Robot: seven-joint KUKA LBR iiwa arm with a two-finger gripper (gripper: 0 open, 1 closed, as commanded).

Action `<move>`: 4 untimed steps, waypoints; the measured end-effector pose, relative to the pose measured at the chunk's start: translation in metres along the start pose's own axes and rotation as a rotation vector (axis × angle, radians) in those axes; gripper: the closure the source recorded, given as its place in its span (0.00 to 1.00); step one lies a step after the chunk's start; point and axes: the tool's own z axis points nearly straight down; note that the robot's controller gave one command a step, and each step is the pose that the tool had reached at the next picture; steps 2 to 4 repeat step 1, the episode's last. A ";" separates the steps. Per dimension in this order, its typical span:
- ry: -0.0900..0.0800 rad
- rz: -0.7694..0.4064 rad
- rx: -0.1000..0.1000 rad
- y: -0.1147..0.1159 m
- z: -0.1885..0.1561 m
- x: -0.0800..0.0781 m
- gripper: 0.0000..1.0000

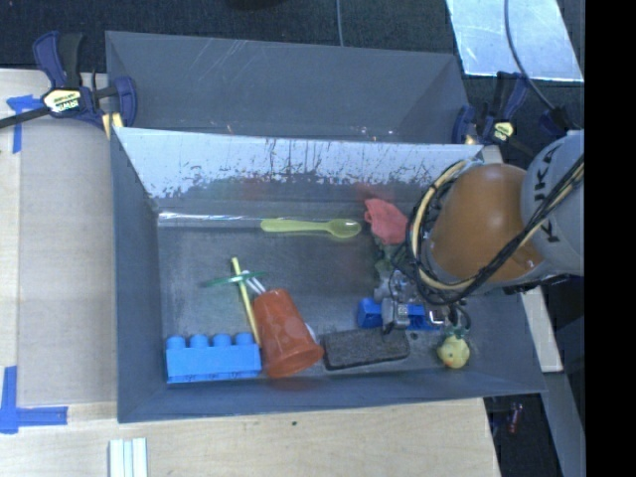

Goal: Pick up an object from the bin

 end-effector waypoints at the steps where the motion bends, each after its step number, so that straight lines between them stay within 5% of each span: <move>1: 0.011 0.130 -0.004 -0.008 -0.035 -0.001 1.00; 4: 0.011 0.130 -0.004 -0.008 -0.035 -0.001 1.00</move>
Offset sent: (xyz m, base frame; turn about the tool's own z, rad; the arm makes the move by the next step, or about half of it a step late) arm -0.0161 -0.0085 -0.0059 -0.0543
